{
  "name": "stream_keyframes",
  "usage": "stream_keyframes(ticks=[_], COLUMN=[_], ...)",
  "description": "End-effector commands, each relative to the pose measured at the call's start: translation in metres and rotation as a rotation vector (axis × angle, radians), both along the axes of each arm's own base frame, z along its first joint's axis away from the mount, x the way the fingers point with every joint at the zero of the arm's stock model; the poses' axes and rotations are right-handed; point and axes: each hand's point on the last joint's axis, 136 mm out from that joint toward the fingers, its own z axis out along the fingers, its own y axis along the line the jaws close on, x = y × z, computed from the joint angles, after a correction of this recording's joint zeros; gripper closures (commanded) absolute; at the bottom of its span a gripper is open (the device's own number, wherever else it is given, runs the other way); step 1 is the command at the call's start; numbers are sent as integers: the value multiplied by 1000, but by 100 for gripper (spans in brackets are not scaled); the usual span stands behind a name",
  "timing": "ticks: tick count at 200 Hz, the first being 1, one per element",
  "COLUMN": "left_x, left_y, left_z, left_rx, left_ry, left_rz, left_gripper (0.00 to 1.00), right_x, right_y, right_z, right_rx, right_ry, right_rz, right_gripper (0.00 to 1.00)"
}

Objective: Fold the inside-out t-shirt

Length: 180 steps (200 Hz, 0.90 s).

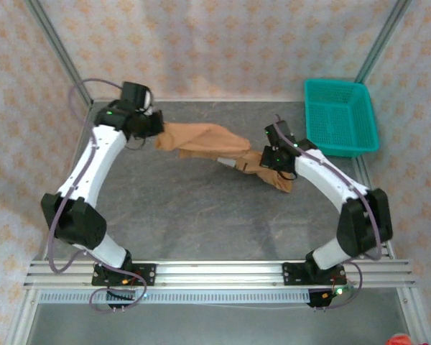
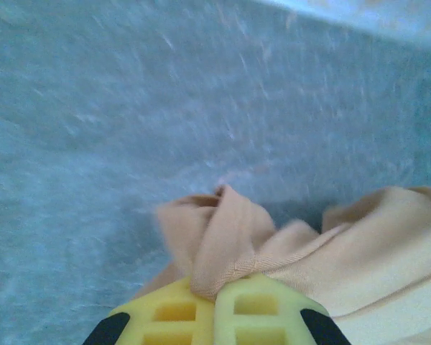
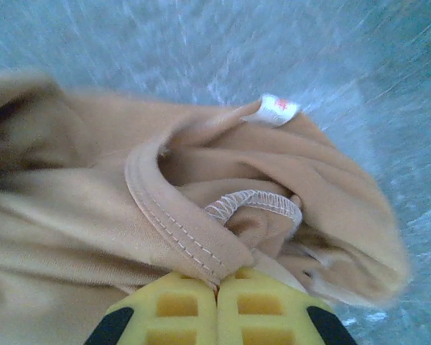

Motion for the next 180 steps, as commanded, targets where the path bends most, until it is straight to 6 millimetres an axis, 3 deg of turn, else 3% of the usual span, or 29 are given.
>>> stream_keyframes(ticks=[1, 21, 36, 70, 83, 100, 111, 120, 133, 149, 180], left_x=[-17, -20, -23, -27, -30, -34, -37, -39, -40, -40, -50], left_y=[55, 88, 102, 85, 72, 55, 48, 36, 18, -16, -88], left_z=[-1, -7, -24, -81, -95, -96, -88, -78, -67, -63, -91], left_rx=[89, 126, 138, 61, 65, 149, 257, 339, 398, 352, 95], left_ry=[79, 108, 150, 237, 246, 244, 237, 221, 192, 159, 173], left_rz=[116, 196, 234, 210, 180, 132, 112, 78, 36, -36, -177], left_gripper=[100, 100, 100, 100, 100, 100, 100, 99, 87, 72, 52], right_x=[-36, -55, -64, -82, -86, -86, -82, -75, -62, -41, -15], right_y=[-44, -59, -60, -34, -31, -30, -31, -33, -34, -27, -1], right_z=[-15, -25, -32, -60, -67, -64, -53, -40, -24, -13, -35], right_rx=[-120, -128, -110, 42, 57, 57, 45, 31, 20, 27, 57], right_ry=[84, 104, 115, 193, 213, 227, 211, 180, 123, 79, 159], right_rz=[-69, -116, -120, -82, -82, -73, -73, -75, -72, -56, 0], right_gripper=[100, 100, 100, 100, 95, 60, 46, 43, 39, 38, 38])
